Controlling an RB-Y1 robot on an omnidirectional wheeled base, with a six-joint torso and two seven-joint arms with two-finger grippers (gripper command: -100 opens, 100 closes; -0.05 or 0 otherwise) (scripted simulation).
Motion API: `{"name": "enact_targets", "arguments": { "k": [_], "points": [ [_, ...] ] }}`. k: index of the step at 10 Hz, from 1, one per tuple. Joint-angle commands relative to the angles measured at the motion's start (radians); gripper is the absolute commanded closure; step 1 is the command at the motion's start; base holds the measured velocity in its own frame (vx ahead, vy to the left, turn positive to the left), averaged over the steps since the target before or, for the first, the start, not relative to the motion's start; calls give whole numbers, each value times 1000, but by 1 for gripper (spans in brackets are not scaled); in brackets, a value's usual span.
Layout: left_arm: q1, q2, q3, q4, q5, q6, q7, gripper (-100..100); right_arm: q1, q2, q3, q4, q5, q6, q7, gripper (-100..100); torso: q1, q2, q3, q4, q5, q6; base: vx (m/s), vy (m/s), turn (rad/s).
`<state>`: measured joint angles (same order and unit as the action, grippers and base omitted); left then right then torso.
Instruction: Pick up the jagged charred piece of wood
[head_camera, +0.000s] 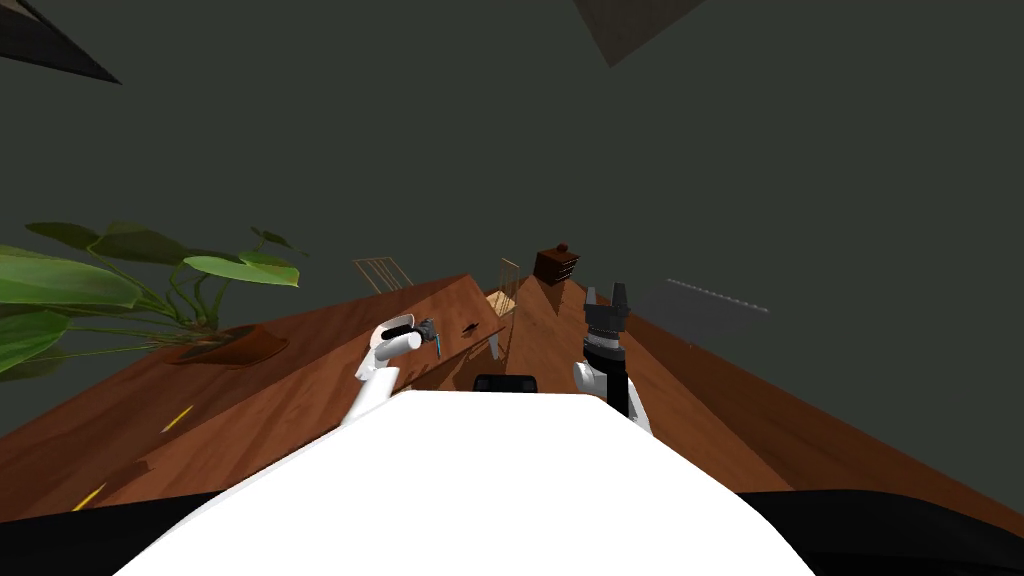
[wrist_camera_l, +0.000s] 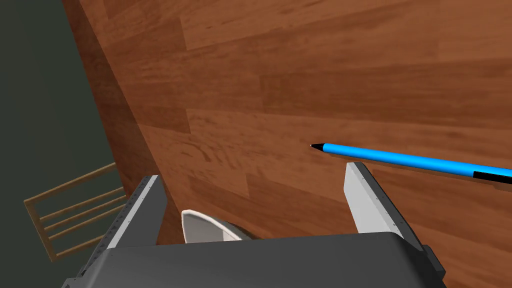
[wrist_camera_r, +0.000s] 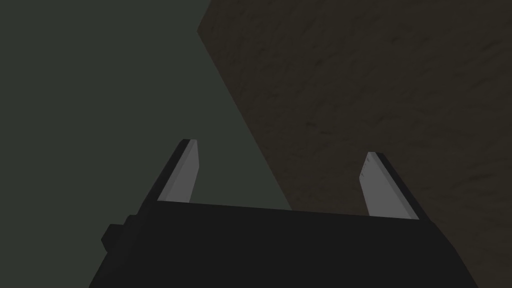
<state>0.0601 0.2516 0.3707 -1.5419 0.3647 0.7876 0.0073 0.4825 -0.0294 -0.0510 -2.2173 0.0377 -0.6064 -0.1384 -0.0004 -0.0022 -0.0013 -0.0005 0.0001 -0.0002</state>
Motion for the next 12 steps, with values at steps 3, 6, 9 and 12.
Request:
{"name": "enact_targets", "arguments": {
  "k": [3, 6, 9, 12],
  "points": [
    [-29, 5, 36, 51, 12, 98, 13, -100, 0, 0, 0, 0, 0, 0, 0, 0, -1, 0, 0, 0, 0, 0, 19, -1, -99],
    [-63, 15, 83, 119, 28, 184, 31, -100, 0, 0, 0, 0, 0, 0, 0, 0, -1, 0, 0, 0, 0, -1, 22, -12, -121],
    [-79, 20, 107, 151, 34, 241, 41, -100, 0, 0, 0, 0, 0, 0, 0, 0, -1, 0, 0, 0, 0, 0, 25, -9, -101],
    [-107, 31, 151, 212, 43, 324, 63, -100, 0, 0, 0, 0, 0, 0, 0, 0, -2, -1, -1, 0, -1, 0, 31, -25, -145]
  ]
}}
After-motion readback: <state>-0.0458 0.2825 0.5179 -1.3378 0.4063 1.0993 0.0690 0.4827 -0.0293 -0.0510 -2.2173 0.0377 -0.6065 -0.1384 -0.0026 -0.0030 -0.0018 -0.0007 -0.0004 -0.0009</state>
